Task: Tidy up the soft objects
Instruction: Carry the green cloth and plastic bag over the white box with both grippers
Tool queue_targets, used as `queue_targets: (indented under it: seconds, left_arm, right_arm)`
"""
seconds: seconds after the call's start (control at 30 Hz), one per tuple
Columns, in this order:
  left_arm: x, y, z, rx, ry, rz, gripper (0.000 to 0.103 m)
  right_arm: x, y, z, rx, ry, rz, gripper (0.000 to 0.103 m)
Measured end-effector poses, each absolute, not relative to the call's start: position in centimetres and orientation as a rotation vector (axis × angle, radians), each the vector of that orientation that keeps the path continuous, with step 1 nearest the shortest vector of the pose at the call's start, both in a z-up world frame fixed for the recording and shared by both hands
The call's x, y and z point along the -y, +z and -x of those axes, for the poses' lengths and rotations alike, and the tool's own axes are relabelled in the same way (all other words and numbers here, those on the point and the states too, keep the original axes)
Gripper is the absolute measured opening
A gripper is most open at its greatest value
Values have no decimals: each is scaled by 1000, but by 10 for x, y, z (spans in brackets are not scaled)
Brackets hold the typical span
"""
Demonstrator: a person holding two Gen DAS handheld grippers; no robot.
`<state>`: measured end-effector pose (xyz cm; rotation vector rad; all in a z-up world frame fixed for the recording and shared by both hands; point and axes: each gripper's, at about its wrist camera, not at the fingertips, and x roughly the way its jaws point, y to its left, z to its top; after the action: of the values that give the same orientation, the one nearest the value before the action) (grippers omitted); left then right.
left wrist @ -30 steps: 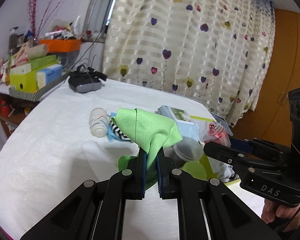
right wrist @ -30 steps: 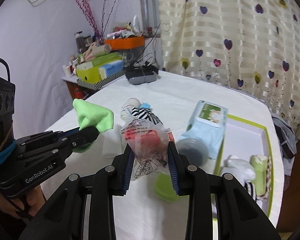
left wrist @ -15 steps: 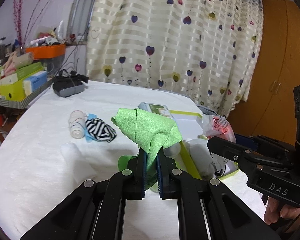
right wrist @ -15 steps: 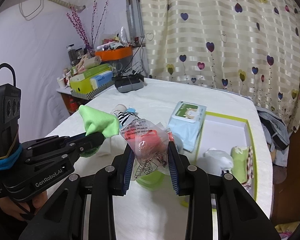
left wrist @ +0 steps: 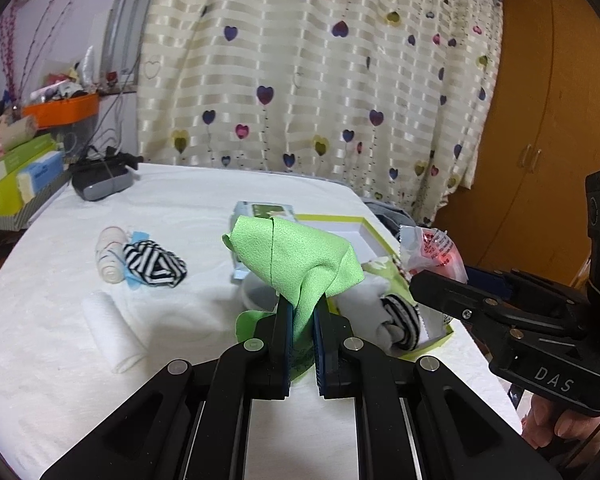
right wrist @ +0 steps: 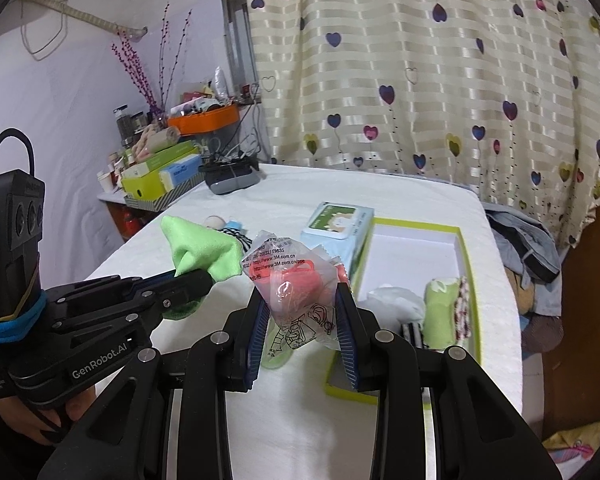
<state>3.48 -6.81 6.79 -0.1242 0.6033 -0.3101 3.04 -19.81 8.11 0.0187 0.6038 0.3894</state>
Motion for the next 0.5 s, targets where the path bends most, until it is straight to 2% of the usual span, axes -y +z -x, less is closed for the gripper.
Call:
queue_targets:
  seconds: [0.5]
  left_arm:
    - [107, 72, -42, -609, -392, 90, 9]
  right_arm:
    - [231, 79, -28, -605, 331, -49, 34]
